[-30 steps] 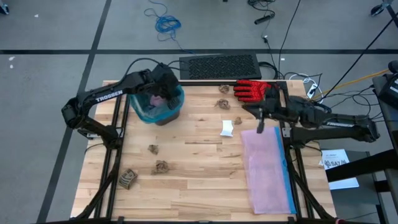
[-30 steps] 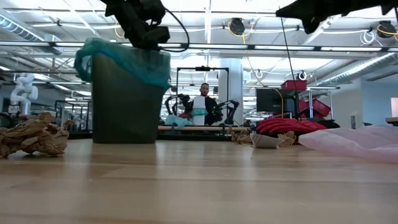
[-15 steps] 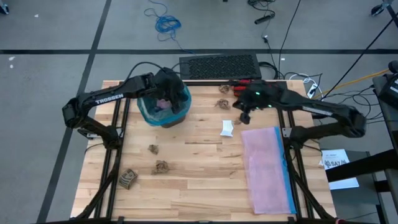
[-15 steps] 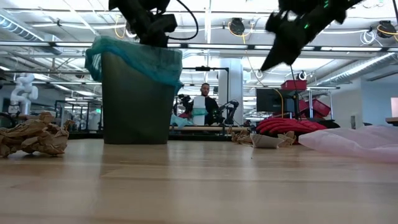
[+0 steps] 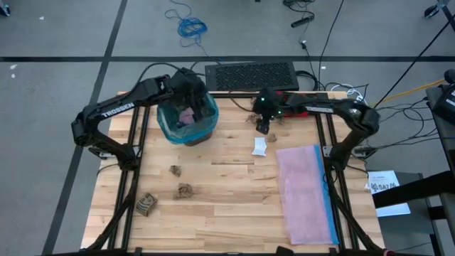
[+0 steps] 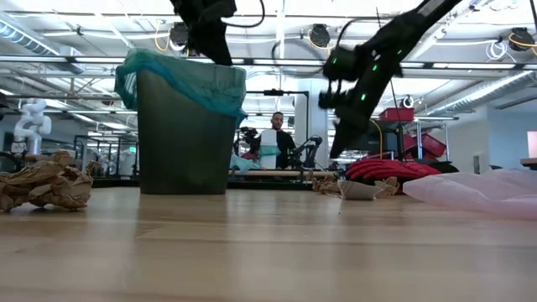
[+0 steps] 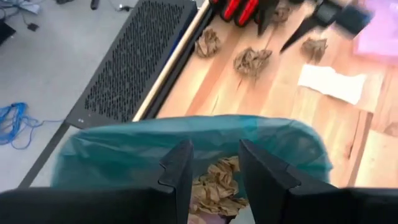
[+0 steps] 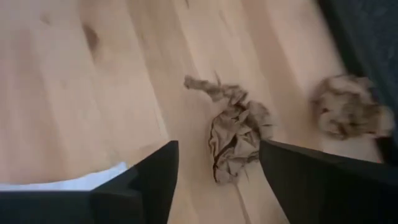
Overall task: Place trash/remove bag and relplace
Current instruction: Put the brown napkin into the black trash bin
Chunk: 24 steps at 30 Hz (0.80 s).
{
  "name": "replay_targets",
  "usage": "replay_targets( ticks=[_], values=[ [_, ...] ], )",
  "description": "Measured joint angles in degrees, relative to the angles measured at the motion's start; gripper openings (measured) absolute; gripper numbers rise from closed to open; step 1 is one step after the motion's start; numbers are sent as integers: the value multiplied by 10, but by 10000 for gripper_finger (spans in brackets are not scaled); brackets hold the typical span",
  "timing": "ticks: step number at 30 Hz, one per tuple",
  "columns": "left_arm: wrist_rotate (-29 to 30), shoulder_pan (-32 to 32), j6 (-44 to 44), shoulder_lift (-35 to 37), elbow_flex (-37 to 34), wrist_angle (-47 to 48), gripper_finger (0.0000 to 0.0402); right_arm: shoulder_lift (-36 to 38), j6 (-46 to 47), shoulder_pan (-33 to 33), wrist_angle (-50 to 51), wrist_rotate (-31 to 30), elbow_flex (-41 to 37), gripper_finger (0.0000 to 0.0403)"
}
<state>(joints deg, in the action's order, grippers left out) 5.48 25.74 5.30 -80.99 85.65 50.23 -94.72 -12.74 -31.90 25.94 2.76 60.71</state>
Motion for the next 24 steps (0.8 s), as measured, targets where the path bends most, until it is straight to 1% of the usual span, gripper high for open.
replay_targets(
  ticks=[3,6,10,12,14,16,18,19,20,24],
  values=[
    [0,0,0,0,33,27,128,-48,-14,-2,0,-3,10,227],
    [0,0,0,0,55,45,128,-84,-14,-3,-12,-45,18,225],
    [1,0,0,2,63,66,118,-123,-10,-3,-34,-91,25,205],
    [10,0,1,5,64,70,106,-132,-9,-3,-45,-95,26,184],
    [22,1,3,10,64,83,88,-139,-9,-2,-47,-95,27,150],
    [39,1,13,16,64,84,62,-140,-8,2,-43,-91,27,100],
    [44,2,15,27,64,82,29,-133,-14,10,-33,-94,27,38],
    [45,2,16,34,64,77,15,-127,-23,16,-28,-96,26,21],
    [45,2,16,40,64,70,8,-119,-29,21,-17,-98,25,15],
    [45,2,16,71,64,47,5,-62,-34,48,-10,-102,29,9]
  ],
)
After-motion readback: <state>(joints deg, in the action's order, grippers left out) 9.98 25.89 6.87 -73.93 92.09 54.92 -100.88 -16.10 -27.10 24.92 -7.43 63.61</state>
